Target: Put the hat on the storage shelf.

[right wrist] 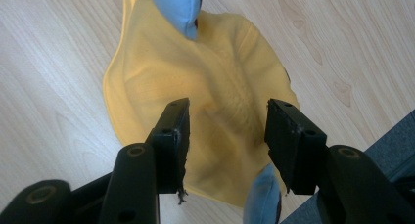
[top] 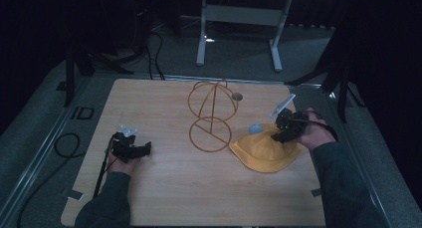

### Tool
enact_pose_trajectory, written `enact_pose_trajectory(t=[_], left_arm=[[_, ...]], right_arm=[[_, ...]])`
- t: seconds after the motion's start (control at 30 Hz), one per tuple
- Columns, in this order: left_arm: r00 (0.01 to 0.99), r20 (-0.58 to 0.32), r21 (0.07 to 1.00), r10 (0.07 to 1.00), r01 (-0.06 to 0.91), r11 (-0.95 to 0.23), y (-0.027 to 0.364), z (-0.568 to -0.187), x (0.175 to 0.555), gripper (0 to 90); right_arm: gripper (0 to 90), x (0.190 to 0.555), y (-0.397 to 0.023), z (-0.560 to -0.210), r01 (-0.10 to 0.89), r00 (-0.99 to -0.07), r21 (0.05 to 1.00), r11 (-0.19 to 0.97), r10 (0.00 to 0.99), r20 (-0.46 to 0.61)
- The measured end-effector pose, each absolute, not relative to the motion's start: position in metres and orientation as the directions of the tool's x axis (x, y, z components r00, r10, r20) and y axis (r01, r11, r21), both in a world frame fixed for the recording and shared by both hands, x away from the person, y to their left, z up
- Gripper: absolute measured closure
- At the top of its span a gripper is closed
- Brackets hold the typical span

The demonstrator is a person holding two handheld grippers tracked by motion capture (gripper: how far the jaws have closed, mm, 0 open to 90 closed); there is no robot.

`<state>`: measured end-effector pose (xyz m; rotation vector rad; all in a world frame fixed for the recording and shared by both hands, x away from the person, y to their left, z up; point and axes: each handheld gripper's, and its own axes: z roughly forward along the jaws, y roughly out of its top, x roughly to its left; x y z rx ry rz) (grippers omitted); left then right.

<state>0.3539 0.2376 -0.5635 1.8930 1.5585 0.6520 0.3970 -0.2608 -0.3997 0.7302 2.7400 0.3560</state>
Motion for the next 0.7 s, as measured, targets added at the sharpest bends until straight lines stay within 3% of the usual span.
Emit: enact_pose_trajectory(t=[0.53, 0.7], left_arm=[[0.195, 0.001, 0.71, 0.981, 0.691, -0.138, 0.238, -0.563, 0.354, 15.4], [0.194, 0.0, 0.711, 0.981, 0.69, -0.137, 0.238, -0.563, 0.354, 15.4]], right_arm=[[55.5, 0.424, -0.248, -0.415, 0.478, -0.852, 0.197, 0.856, 0.506, -0.133], [71.4, 0.426, -0.246, -0.418, 0.472, -0.861, 0.169, 0.866, 0.493, -0.125]])
